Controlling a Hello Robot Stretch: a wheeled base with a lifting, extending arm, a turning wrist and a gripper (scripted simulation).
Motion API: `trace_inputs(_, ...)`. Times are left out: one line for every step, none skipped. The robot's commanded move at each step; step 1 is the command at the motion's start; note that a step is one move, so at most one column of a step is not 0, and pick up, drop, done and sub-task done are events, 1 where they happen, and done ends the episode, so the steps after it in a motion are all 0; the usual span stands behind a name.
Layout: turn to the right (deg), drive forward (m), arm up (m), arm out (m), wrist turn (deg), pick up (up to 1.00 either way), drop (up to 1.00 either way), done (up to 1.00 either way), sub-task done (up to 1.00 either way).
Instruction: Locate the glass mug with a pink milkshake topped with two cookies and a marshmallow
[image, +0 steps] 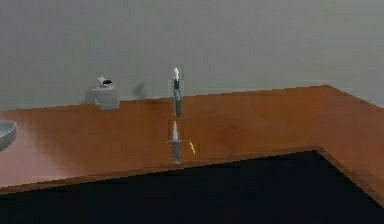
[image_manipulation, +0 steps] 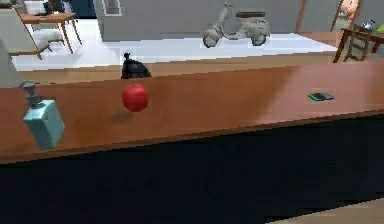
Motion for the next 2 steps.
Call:
trace_inputs(-21.0,0.00,0.00,0.00,0.0,0.00,0.00,0.00,0.00)
trace_inputs(0.0,0.00,0.00,0.00,0.0,0.00,0.00,1.00,0.00)
